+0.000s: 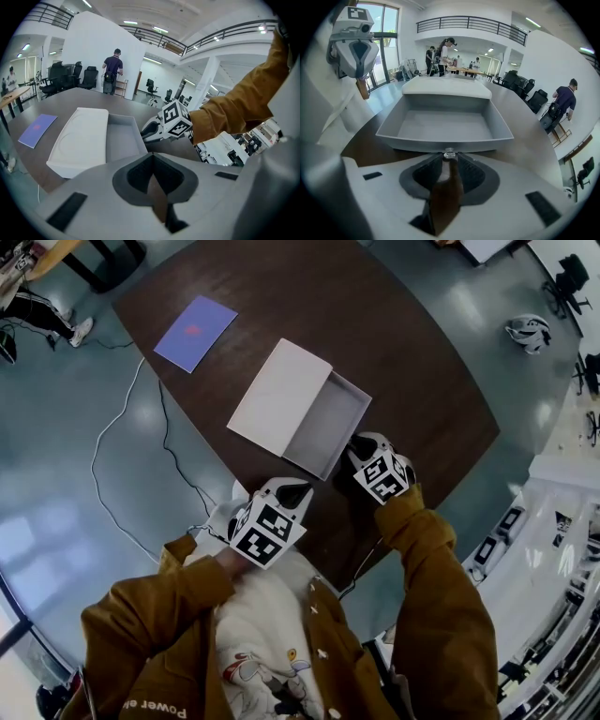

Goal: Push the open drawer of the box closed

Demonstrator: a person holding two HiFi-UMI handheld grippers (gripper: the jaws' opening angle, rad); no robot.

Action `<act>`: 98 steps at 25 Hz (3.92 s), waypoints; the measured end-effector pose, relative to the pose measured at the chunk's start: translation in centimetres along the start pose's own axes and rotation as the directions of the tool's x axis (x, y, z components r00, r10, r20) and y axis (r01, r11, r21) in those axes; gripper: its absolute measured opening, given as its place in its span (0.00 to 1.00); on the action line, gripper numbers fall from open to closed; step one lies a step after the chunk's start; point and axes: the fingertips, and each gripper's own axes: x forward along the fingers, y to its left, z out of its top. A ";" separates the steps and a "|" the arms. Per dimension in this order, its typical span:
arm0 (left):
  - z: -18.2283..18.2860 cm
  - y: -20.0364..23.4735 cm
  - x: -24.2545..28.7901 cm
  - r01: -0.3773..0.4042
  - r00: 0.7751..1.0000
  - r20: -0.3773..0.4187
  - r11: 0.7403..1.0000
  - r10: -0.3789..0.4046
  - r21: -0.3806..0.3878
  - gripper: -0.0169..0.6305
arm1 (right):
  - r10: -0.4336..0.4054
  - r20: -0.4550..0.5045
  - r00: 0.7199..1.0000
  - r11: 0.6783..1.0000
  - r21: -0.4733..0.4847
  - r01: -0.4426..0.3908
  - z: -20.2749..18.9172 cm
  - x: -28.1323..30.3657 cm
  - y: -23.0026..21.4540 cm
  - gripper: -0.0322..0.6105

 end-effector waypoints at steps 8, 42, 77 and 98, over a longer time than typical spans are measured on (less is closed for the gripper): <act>-0.2 0.0 -0.1 0.005 1.000 -0.013 1.000 -0.005 -0.006 0.04 | 0.015 -0.010 1.000 0.999 -0.028 -0.016 0.1 0.3 0.2 0.17; -0.1 2.9 -2.0 -0.017 1.000 0.024 0.999 0.018 -0.038 0.04 | 0.015 0.016 1.000 0.998 -0.061 -0.014 6.2 2.6 0.0 0.12; -0.4 5.4 -3.7 -0.054 0.997 0.043 0.995 0.057 -0.078 0.04 | 0.048 0.039 0.998 0.996 -0.077 -0.045 10.8 5.3 0.6 0.11; -0.5 3.5 -5.0 -0.035 0.996 0.079 0.999 0.038 -0.040 0.04 | -0.092 0.165 0.982 0.990 0.123 0.072 12.6 0.1 0.8 0.21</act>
